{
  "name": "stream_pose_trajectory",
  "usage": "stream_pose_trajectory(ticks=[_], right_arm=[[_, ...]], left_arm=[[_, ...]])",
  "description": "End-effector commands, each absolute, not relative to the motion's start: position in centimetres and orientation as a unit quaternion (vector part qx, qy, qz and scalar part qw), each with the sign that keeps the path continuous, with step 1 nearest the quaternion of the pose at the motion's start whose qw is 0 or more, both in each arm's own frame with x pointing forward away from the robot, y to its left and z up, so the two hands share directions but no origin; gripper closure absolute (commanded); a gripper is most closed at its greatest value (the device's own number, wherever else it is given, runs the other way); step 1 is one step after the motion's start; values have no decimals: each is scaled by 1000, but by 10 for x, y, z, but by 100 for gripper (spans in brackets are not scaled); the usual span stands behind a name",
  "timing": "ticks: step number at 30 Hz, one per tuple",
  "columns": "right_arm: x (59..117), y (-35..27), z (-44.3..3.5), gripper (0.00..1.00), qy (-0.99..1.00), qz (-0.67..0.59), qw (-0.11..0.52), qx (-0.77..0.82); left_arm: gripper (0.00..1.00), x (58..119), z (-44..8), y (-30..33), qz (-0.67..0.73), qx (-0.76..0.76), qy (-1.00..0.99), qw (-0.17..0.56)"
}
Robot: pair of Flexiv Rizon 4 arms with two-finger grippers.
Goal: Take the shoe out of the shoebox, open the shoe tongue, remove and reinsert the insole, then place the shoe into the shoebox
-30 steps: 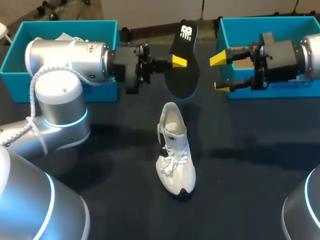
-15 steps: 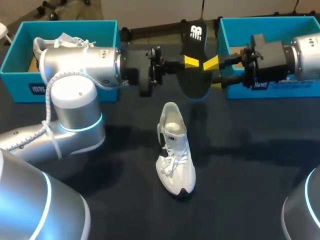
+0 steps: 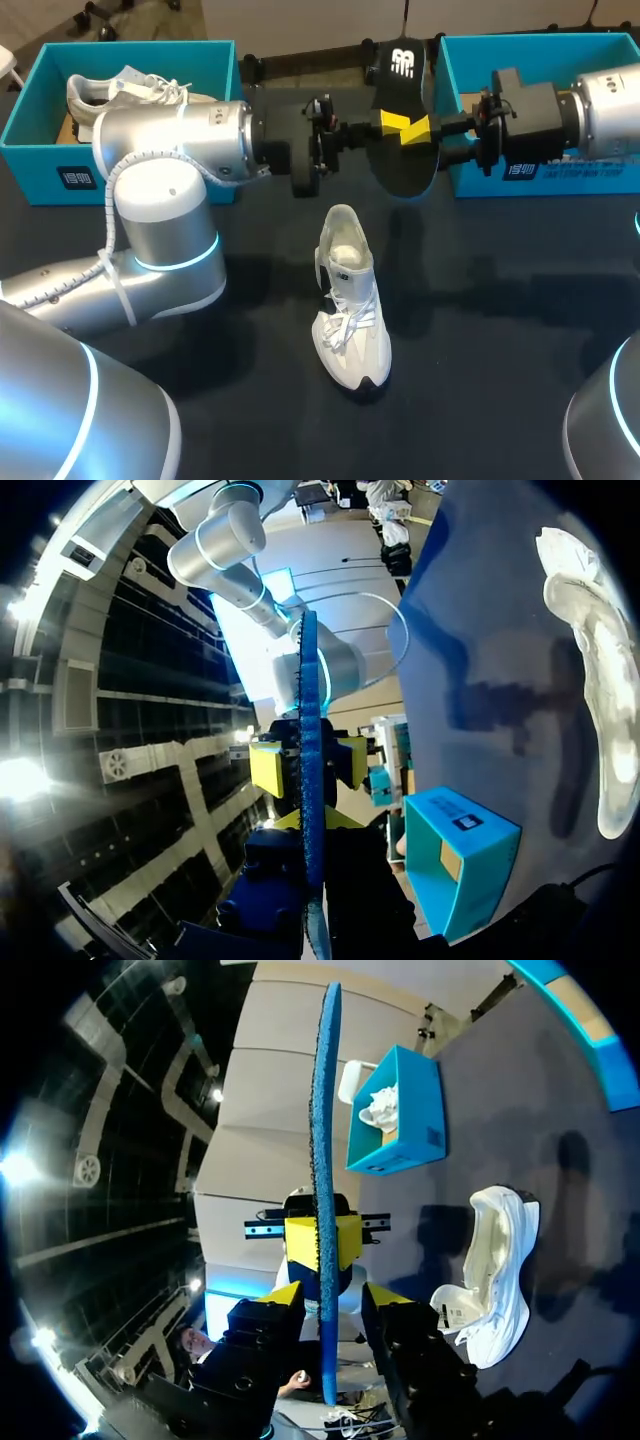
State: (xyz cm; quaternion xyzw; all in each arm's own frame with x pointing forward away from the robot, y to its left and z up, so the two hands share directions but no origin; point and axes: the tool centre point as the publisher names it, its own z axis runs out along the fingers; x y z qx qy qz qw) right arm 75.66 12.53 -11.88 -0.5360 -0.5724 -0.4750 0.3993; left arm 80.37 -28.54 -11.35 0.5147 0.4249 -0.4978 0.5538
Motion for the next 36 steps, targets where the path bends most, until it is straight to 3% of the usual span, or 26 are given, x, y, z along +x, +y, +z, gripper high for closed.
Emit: stream_pose_trajectory(ticks=[1, 7, 8, 10, 11, 17, 18, 19, 20, 36], right_arm=[[758, 127, -121, 72, -572, -476, 400, -535], [758, 127, -121, 73, -571, -476, 401, -535], [758, 127, -121, 78, -571, -476, 401, -535], [758, 127, -121, 98, -570, -477, 401, -535], [759, 127, -122, 100, -570, -477, 401, -535], [759, 129, -123, 100, -570, -479, 404, -531], [759, 129, -123, 100, -570, -480, 404, -531], [759, 129, -123, 100, -569, -481, 403, -531], [758, 129, -123, 100, -569, -483, 402, -530], [765, 112, -126, 100, -576, -511, 353, -532]], left_arm=[[100, 802, -115, -289, -497, 509, 424, 560], [100, 803, -114, -289, -498, 509, 425, 559], [100, 803, -114, -288, -498, 509, 424, 559], [100, 803, -113, -288, -499, 508, 423, 559], [100, 803, -113, -288, -500, 507, 423, 561], [100, 803, -112, -289, -501, 502, 425, 563], [82, 803, -111, -288, -501, 502, 425, 562], [53, 803, -111, -288, -501, 502, 425, 562], [0, 804, -110, -287, -505, 500, 428, 559], [0, 807, -107, -245, -525, 486, 486, 502]])
